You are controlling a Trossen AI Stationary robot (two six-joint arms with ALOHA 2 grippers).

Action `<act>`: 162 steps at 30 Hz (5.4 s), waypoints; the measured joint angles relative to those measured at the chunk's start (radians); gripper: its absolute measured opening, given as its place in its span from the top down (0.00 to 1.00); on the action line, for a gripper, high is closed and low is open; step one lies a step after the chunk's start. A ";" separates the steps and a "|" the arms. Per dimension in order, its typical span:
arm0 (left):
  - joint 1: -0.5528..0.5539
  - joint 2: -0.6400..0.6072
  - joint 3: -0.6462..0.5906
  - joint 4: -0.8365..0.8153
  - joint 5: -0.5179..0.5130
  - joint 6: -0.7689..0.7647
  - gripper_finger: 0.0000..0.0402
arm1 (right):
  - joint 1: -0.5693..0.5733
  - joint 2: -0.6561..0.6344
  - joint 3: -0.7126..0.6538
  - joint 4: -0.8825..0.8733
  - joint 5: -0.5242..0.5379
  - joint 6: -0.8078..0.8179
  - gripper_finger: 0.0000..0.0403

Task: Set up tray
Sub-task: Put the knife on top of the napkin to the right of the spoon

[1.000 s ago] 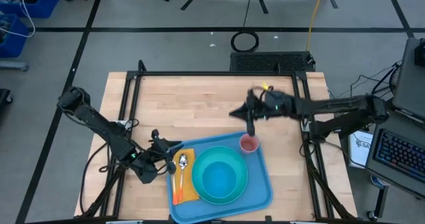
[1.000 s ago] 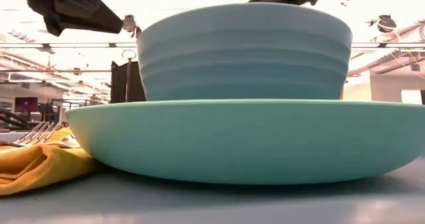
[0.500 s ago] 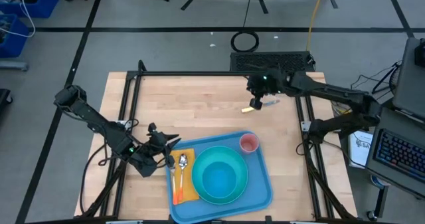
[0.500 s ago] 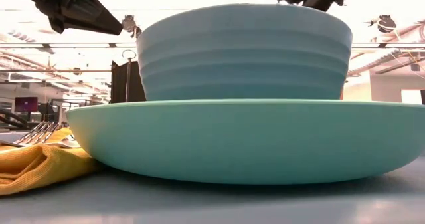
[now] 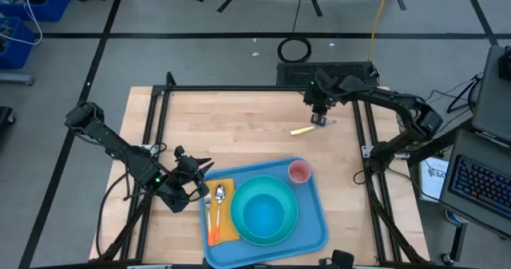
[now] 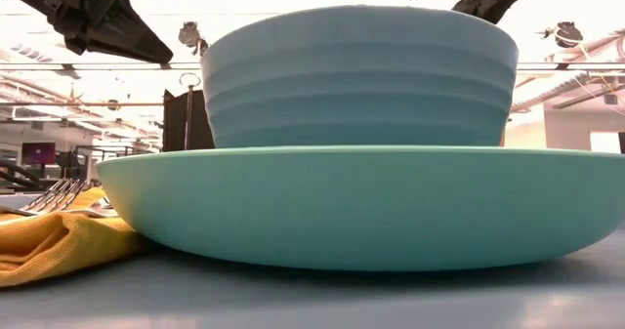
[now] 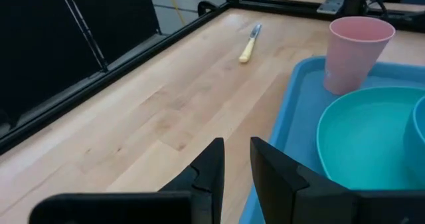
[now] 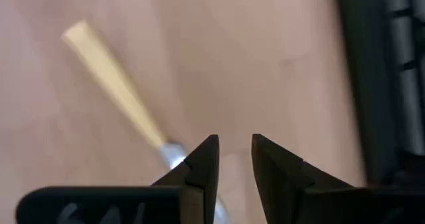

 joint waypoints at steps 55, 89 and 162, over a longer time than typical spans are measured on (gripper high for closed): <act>0.000 0.001 -0.001 0.030 0.006 -0.022 0.81 | 0.067 0.073 -0.220 0.132 -0.098 -0.077 0.52; 0.006 0.001 -0.001 0.037 0.032 -0.017 0.81 | 0.044 0.161 -0.219 0.149 -0.103 -0.085 0.95; 0.036 0.131 0.000 0.860 0.345 0.739 0.81 | 1.190 0.049 -0.220 1.040 0.974 -0.520 0.95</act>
